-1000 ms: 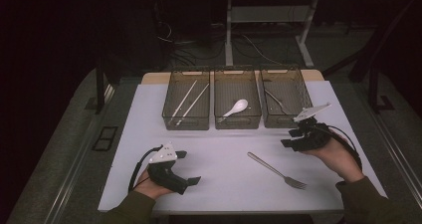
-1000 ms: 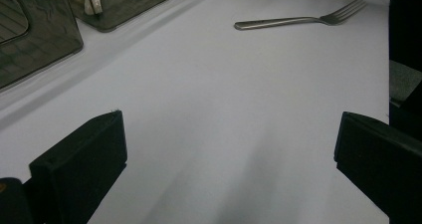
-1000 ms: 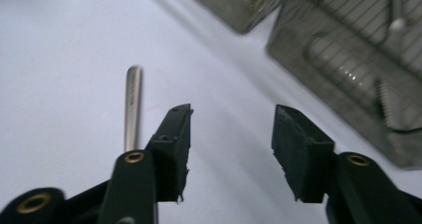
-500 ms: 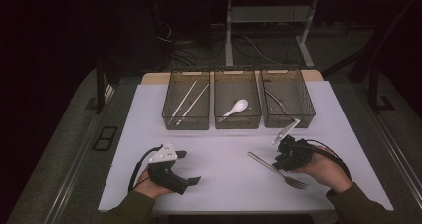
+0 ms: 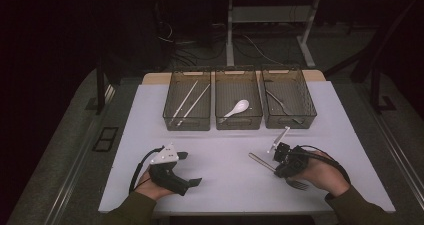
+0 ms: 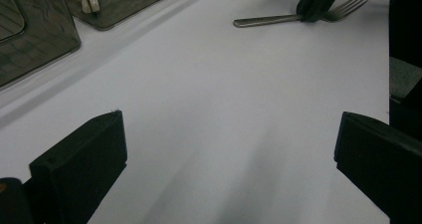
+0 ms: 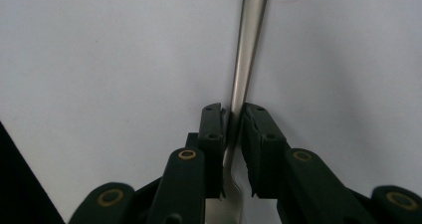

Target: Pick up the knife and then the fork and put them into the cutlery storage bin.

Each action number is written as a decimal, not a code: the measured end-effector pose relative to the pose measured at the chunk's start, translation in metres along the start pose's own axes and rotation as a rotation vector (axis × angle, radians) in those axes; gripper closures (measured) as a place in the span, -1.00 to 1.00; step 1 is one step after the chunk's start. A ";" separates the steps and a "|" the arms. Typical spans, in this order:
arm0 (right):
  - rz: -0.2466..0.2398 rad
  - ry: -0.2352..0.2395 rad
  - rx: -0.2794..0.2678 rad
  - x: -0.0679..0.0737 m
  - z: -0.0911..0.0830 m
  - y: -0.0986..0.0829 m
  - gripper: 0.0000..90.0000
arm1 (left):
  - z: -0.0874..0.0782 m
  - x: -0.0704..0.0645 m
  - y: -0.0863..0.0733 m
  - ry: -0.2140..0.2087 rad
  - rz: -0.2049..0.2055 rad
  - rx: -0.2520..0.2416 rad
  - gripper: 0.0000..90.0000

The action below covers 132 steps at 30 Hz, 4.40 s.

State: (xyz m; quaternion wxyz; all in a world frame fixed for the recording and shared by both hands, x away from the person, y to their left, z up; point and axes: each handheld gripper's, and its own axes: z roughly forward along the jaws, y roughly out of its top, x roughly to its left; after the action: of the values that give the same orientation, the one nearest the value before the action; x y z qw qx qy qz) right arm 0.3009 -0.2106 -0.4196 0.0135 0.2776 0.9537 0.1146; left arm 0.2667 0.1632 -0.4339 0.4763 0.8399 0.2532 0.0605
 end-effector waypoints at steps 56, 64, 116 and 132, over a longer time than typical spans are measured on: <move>0.293 0.002 -0.542 -0.075 -0.066 -0.041 0.88 | 0.004 0.003 0.001 -0.011 0.022 -0.028 -1.00; 0.338 -0.052 -0.644 -0.091 -0.080 -0.042 0.88 | 0.004 0.003 0.001 -0.011 0.022 -0.026 -1.00; 0.431 -0.219 -0.499 -0.196 -0.032 0.013 0.86 | 0.007 0.000 0.000 -0.034 0.024 -0.009 -1.00; 0.458 -0.142 -0.586 -0.192 -0.043 0.006 0.25 | 0.008 -0.001 0.000 -0.033 0.025 -0.007 -1.00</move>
State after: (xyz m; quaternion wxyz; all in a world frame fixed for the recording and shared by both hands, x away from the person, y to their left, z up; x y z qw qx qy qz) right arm 0.4629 -0.3168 -0.3837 0.1324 0.4751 0.7906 0.3629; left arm 0.2689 0.1569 -0.4378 0.4826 0.8421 0.2346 0.0535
